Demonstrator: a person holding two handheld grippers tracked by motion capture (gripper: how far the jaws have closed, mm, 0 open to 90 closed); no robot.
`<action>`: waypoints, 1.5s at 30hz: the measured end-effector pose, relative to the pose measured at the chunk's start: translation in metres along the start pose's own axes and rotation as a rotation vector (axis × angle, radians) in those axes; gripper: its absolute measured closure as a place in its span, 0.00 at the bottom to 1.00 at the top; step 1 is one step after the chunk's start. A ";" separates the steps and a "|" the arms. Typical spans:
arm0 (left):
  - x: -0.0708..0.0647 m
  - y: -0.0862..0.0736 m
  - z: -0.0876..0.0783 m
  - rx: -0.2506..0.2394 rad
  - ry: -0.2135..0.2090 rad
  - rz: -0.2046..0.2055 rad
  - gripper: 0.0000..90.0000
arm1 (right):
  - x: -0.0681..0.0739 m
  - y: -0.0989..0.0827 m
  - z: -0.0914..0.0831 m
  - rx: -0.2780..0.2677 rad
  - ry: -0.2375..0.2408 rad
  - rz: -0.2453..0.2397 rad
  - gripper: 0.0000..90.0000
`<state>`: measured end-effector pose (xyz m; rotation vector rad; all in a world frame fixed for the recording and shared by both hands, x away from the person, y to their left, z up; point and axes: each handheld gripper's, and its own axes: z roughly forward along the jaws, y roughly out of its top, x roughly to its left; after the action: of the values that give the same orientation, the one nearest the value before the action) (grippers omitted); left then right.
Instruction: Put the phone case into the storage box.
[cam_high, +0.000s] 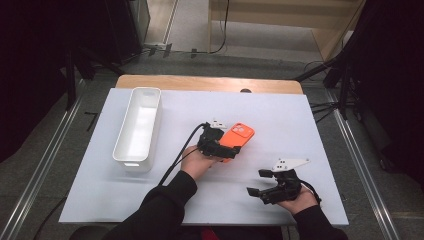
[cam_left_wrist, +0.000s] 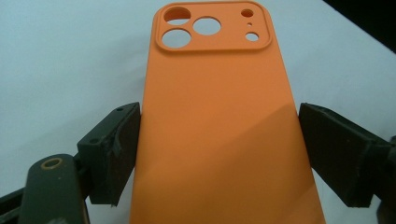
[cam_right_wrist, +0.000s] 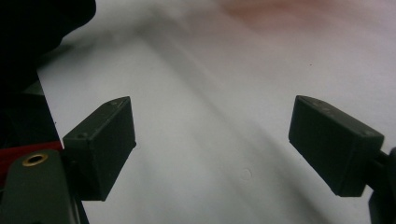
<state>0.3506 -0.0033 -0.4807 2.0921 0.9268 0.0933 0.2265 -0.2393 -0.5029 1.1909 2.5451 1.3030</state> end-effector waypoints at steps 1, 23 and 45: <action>0.000 0.001 -0.001 0.000 -0.007 -0.002 0.18 | 0.000 0.000 0.000 0.000 0.000 0.000 0.15; 0.011 -0.001 -0.033 -0.010 -0.128 -0.058 0.18 | -0.003 0.000 0.001 -0.005 -0.015 0.039 0.15; 0.037 -0.017 -0.068 -0.134 -0.090 -0.138 0.18 | -0.004 0.013 0.000 -0.041 -0.043 0.087 0.15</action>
<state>0.3424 0.0718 -0.4569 1.8891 0.9801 -0.0099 0.2375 -0.2371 -0.4950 1.3200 2.4502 1.3250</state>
